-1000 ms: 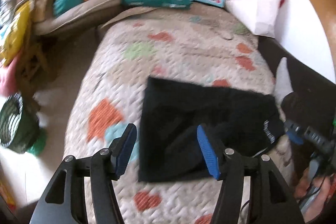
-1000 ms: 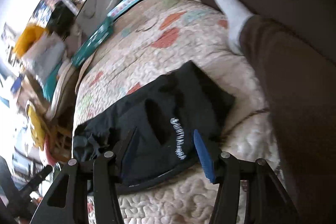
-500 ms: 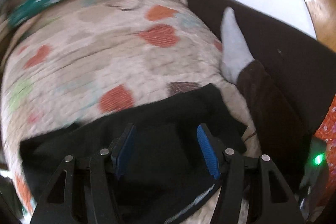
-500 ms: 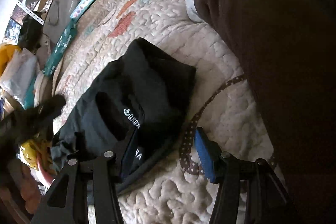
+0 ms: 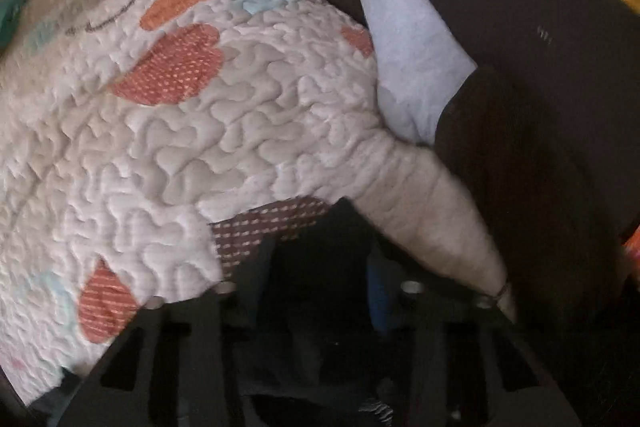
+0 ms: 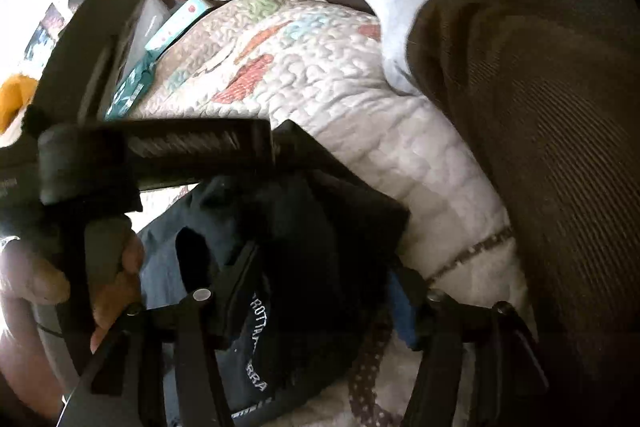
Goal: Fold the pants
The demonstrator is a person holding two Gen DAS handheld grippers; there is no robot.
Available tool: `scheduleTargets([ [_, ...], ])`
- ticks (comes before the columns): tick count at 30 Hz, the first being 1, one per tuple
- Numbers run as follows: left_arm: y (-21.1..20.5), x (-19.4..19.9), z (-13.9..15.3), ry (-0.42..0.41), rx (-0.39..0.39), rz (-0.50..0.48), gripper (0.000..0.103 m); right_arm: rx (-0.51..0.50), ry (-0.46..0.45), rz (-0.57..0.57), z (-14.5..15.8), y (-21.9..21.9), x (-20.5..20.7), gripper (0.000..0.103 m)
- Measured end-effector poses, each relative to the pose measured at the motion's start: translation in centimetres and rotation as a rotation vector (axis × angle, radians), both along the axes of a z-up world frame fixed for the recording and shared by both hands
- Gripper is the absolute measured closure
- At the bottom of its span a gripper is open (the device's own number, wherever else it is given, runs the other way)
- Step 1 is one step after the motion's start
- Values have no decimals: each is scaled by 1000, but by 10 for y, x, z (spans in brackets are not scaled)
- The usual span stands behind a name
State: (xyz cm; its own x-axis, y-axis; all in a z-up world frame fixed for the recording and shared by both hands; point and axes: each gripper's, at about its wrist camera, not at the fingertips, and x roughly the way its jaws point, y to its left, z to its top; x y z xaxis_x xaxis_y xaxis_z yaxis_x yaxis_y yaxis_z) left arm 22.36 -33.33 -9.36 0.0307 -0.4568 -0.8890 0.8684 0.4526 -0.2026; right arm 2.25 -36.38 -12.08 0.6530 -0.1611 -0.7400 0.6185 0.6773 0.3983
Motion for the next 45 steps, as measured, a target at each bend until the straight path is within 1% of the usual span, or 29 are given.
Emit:
scheduleTargets([
  [1,5,1,3,-3,-11,5,74,-2,6,15,1,1,3,41],
  [2,10,3,6,-3,-21,14,78,9,7,24,2,1,3,46],
  [3,15,4,10,-3,-29,23,80,40,1,35,3,0,4,63],
  [4,21,5,15,-3,-42,32,81,67,-10,43,3,-1,4,70],
  [6,29,2,22,-30,-53,35,82,80,-28,54,11,1,3,75],
  [7,35,0,28,-45,-63,42,82,66,-39,68,18,4,2,76],
  [9,46,1,41,-44,-94,64,82,26,-68,106,35,15,0,78],
  [11,61,3,55,-44,-124,83,82,-1,-91,140,47,24,-1,78],
  [12,67,1,61,-50,-133,89,82,-29,-102,164,54,31,-3,78],
  [15,85,-4,75,-82,-144,110,83,-84,-109,206,65,45,-4,78],
  [18,106,-5,84,-96,-155,148,83,-77,-123,235,73,55,-5,80],
  [21,133,-1,93,-88,-179,200,83,-107,-136,302,87,74,-1,80],
  [25,186,9,101,-74,-217,288,83,-129,-145,411,100,106,10,80],
  [29,236,21,94,-42,-241,381,85,-130,-140,522,104,143,27,81],
  [32,275,32,84,-2,-271,459,87,-122,-117,611,98,176,46,81],
  [36,318,44,68,54,-303,547,88,-157,-61,712,80,221,72,81],
  [37,330,47,60,71,-303,573,88,-171,-41,739,73,233,79,81],
  [41,360,50,40,101,-300,659,88,-191,21,814,52,260,90,80],
  [42,369,50,36,109,-302,690,86,-188,26,836,48,264,91,77],
  [43,378,49,33,120,-305,719,82,-184,30,852,46,266,92,72],
  [44,384,48,31,123,-310,738,75,-179,34,870,42,269,92,68],
  [45,395,46,29,125,-320,775,69,-174,35,882,40,272,92,56],
])
